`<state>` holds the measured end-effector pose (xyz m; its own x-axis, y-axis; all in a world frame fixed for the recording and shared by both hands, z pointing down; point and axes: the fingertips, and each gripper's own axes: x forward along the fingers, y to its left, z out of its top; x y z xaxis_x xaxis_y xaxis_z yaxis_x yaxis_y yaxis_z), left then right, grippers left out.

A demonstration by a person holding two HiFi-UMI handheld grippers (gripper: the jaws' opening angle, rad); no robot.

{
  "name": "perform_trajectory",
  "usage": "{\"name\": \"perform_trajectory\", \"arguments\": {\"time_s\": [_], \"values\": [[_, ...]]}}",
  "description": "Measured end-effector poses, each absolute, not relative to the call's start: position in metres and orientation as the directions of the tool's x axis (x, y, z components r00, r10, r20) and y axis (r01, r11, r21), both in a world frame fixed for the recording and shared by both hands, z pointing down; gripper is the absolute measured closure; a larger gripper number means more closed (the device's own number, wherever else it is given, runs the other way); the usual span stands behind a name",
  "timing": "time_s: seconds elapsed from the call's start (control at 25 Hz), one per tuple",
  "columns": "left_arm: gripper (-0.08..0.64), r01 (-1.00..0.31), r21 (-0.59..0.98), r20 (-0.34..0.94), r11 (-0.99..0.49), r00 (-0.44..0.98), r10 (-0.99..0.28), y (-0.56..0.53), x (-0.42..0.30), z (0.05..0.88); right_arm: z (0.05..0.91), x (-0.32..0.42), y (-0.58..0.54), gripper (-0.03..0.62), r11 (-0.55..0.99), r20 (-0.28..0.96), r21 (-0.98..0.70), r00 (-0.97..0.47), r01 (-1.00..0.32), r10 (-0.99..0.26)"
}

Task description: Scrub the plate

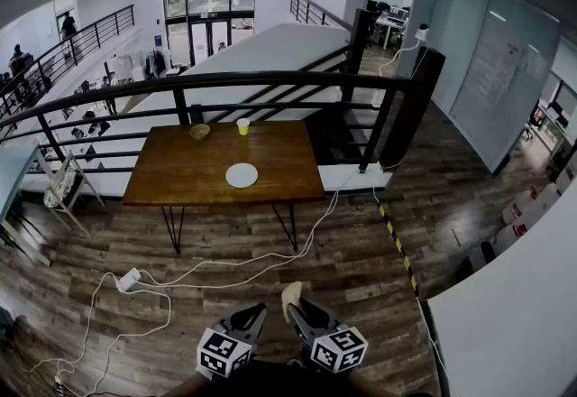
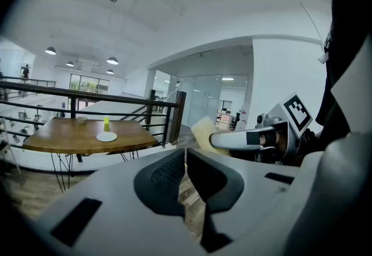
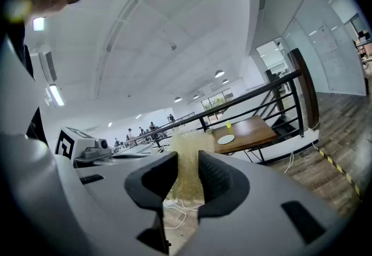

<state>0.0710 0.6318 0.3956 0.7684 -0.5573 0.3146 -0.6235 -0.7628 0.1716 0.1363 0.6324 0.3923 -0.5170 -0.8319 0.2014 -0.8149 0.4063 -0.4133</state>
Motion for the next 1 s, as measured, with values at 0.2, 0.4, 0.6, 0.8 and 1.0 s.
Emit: {"name": "perform_trajectory", "arguments": {"time_s": [0.2, 0.4, 0.6, 0.8, 1.0], "values": [[0.535, -0.659, 0.216, 0.340, -0.721, 0.742, -0.577, 0.633, 0.036, 0.405, 0.395, 0.107, 0.629, 0.472, 0.434, 0.211, -0.413, -0.548, -0.800, -0.809], [0.535, -0.673, 0.200, 0.341, -0.712, 0.729, -0.593, 0.629, 0.029, 0.404, 0.393, 0.099, 0.623, 0.472, 0.457, 0.206, -0.409, -0.568, -0.790, -0.797], [0.535, -0.675, 0.197, 0.343, -0.712, 0.727, -0.595, 0.625, 0.043, 0.404, 0.387, 0.114, 0.619, 0.472, 0.463, 0.180, -0.399, -0.563, -0.791, -0.807], [0.535, -0.678, 0.197, 0.355, -0.708, 0.723, -0.593, 0.632, 0.067, 0.409, 0.387, 0.135, 0.626, 0.472, 0.475, 0.160, -0.392, -0.567, -0.788, -0.808], [0.535, -0.687, 0.205, 0.391, -0.697, 0.711, -0.585, 0.642, 0.087, 0.425, 0.409, 0.151, 0.630, 0.472, 0.479, 0.189, -0.435, -0.597, -0.763, -0.779]]}}
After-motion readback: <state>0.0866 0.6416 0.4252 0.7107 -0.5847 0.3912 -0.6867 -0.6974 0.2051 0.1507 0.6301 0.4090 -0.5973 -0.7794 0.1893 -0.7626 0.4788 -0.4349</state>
